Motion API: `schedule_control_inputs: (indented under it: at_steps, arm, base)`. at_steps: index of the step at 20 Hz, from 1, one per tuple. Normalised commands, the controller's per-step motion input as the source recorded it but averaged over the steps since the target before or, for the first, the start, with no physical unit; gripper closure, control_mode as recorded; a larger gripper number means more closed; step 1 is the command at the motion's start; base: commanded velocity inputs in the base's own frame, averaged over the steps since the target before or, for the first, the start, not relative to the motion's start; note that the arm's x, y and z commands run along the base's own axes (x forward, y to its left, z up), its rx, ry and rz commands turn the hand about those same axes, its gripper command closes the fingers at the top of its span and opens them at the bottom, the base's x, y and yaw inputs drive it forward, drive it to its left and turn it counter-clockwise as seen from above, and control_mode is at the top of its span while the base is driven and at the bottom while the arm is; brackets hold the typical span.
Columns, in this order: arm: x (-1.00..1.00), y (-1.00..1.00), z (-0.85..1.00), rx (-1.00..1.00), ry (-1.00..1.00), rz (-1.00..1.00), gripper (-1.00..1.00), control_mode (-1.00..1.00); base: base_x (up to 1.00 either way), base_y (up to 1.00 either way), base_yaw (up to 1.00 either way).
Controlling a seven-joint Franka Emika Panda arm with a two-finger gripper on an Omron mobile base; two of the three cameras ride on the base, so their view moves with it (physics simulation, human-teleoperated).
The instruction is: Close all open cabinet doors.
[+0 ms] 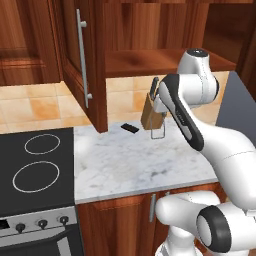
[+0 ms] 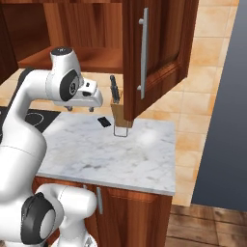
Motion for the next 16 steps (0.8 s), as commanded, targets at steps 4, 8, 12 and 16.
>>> schedule_control_inputs:
  at_steps: [4, 8, 12, 16]
  arm:
    - [-0.09, -0.01, -0.06, 0.0, -0.02, 0.0, -1.0, -1.0]
    - [-0.75, 0.0, -0.29, 0.0, -0.15, 0.0, -1.0, -1.0]
    - [-1.0, -0.04, -0.21, 0.0, -0.23, -0.06, -1.0, -1.0]
    - [-0.98, -0.43, -0.24, 0.04, -0.24, -0.06, -1.0, -1.0]
  base:
    - [0.0, 0.0, 0.0]
    - [0.0, 0.0, 0.0]
    - [0.0, 0.0, 0.0]
    - [0.0, 0.0, 0.0]
